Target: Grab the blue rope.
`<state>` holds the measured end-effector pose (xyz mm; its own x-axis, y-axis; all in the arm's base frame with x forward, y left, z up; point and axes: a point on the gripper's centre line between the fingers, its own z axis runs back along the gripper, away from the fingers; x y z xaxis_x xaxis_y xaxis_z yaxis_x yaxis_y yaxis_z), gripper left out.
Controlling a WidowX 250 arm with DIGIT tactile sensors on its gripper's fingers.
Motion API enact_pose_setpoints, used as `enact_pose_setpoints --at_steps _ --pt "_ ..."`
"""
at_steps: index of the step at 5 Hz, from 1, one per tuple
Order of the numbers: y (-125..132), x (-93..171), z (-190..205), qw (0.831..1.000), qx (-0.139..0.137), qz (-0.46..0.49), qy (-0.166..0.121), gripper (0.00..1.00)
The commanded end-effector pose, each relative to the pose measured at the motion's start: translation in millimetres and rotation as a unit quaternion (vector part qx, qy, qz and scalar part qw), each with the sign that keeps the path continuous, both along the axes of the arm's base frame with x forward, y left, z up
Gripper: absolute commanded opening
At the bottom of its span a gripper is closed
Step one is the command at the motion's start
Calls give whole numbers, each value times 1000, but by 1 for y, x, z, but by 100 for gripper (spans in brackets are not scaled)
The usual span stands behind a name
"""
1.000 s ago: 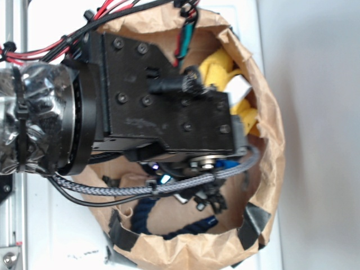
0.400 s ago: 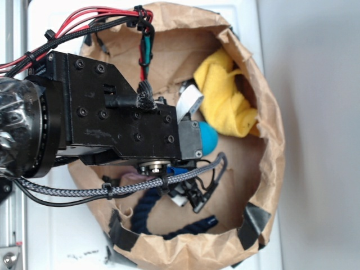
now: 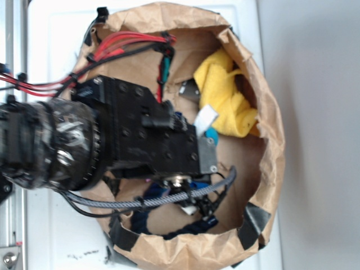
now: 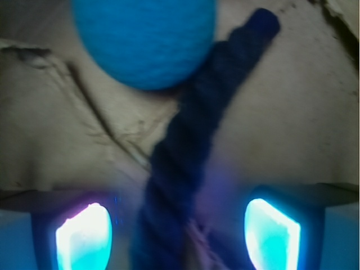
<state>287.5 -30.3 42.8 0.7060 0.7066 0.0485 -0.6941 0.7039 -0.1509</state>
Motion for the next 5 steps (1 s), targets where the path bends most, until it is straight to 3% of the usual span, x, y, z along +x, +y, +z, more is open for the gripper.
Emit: enact_pose_setpoints --at_steps 1,2,4,5 --pt "-6 5 -5 999 40 -12 -24 25" --pt "-1 2 5 999 25 -13 -19 0" --pt "1 1 13 1000 14 -23 -16 0" --pt "3 4 22 999 23 1 -23 0"
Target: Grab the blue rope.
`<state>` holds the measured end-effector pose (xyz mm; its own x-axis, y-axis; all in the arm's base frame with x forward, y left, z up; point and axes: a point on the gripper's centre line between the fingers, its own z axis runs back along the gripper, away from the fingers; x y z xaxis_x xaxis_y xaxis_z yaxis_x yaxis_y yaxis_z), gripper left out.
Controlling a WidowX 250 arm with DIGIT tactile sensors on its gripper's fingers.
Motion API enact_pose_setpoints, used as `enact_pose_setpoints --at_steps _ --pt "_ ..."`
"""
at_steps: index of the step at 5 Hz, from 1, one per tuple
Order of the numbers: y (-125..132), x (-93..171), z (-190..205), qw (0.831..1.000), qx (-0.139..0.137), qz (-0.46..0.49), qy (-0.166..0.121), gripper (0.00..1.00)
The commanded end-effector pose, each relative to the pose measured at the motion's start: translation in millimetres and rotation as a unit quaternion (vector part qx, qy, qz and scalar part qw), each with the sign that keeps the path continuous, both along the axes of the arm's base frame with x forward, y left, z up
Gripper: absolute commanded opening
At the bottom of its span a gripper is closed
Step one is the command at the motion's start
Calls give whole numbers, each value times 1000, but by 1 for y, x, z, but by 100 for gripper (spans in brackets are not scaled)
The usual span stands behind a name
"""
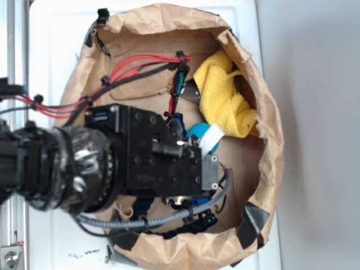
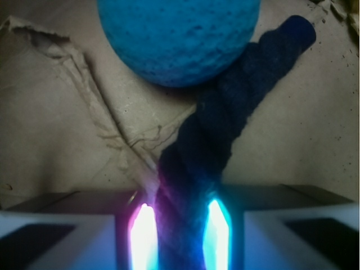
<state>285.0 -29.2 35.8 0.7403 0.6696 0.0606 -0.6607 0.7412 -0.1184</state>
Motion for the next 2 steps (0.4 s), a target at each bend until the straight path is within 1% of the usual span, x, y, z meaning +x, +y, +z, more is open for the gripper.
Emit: enact_pose_setpoints --at_steps 1,2 --pt "6 5 60 998 1 45 -32 0" --pt "8 5 89 998 12 53 -20 0"
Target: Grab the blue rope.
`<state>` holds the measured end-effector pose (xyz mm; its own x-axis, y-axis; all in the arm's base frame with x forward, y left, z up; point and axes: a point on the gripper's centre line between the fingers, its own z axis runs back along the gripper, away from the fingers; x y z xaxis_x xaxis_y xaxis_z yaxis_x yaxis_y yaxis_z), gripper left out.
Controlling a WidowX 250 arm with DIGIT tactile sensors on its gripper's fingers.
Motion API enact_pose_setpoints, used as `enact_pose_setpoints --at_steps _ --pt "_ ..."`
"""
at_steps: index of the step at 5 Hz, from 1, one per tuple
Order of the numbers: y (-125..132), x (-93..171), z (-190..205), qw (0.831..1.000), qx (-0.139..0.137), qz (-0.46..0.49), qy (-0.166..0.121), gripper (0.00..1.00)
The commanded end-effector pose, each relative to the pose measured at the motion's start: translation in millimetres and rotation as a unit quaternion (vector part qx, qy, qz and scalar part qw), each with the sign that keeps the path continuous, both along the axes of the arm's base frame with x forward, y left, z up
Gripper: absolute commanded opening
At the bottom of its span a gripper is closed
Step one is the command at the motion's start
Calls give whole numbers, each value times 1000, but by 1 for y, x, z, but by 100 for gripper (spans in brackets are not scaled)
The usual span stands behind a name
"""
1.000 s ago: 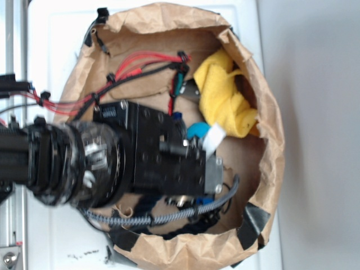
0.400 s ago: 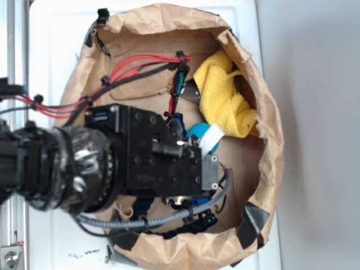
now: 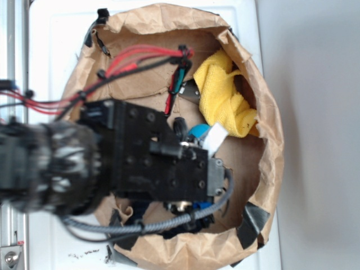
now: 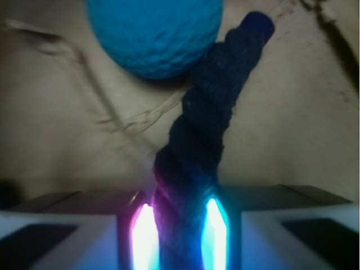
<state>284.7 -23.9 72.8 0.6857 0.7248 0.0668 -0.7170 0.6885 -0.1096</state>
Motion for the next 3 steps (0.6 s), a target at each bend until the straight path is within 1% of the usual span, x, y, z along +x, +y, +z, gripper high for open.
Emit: enact_pose_setpoints --at_steps 1,2,3 --pt "5 0 77 999 22 14 -42 0" --pt "3 -4 98 995 92 31 -38 0" --pt "18 -9 117 987 150 55 -16 0"
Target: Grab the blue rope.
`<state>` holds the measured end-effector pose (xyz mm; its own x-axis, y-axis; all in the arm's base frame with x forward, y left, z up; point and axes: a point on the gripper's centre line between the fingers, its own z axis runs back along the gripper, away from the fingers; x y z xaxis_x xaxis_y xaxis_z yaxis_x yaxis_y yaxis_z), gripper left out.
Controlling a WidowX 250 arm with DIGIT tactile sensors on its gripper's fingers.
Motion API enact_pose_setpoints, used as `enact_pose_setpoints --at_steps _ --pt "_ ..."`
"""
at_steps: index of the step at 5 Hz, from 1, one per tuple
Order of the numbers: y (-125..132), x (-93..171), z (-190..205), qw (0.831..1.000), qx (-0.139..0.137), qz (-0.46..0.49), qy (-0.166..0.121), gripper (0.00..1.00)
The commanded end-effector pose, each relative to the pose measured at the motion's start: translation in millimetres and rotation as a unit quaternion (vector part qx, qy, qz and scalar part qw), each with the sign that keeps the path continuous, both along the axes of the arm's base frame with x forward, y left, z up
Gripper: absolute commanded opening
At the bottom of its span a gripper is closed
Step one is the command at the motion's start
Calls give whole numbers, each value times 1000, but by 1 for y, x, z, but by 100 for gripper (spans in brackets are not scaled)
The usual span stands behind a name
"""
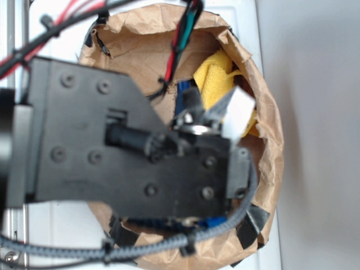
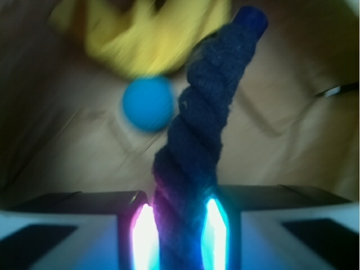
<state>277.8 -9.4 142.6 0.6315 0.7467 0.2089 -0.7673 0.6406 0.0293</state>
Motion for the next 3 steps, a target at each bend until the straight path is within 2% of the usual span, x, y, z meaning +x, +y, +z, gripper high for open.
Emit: enact_pose_setpoints --at_steps 1,2,3 --pt "27 0 63 999 31 14 -6 0" --pt "35 -4 71 1000 12 2 -28 0" --pt "31 -7 69 999 43 3 -31 4"
